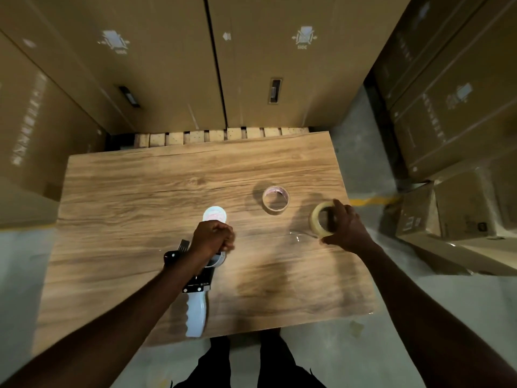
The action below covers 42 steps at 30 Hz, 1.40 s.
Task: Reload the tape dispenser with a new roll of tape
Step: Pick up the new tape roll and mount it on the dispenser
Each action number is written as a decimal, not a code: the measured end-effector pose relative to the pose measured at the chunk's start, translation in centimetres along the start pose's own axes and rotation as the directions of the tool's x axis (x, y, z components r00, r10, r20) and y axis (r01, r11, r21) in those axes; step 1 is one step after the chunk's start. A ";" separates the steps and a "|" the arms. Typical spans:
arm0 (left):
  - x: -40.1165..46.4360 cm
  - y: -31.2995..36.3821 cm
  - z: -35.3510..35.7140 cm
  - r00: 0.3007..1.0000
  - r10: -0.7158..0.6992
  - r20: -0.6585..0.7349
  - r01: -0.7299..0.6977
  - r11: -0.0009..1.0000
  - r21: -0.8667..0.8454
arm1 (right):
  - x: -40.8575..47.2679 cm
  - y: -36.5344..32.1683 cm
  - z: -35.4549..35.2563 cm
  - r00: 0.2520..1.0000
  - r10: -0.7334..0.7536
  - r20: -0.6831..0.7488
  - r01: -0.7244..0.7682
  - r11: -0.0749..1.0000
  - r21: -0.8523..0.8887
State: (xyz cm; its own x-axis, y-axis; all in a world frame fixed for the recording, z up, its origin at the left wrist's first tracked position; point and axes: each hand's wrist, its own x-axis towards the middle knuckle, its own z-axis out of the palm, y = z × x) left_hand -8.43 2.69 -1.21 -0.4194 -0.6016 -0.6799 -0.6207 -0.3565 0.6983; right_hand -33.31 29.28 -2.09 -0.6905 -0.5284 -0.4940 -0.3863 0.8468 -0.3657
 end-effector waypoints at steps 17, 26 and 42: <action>-3.4 5.8 -2.1 0.958 0.273 0.090 -0.261 0.957 -0.123 | -5.4 -10.5 -3.6 0.857 -0.514 -0.048 0.491 0.784 0.379; -6.9 6.9 -6.5 0.882 0.360 0.303 -0.270 0.915 -0.300 | -6.5 -18.1 -3.1 0.663 -0.742 -0.103 0.748 0.653 0.118; -8.6 6.5 -10.4 0.909 0.413 0.062 -0.396 0.900 -0.184 | -9.3 -26.1 6.0 0.962 -0.273 -0.027 0.214 0.684 0.697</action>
State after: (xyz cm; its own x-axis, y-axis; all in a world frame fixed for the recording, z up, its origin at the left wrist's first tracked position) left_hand -2.01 -1.86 11.53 -0.6784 -0.6495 -0.3433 -0.2704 -0.2137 0.9387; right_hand -13.12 11.71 7.30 -0.5751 -0.7376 -0.3539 0.0145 0.4234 -0.9058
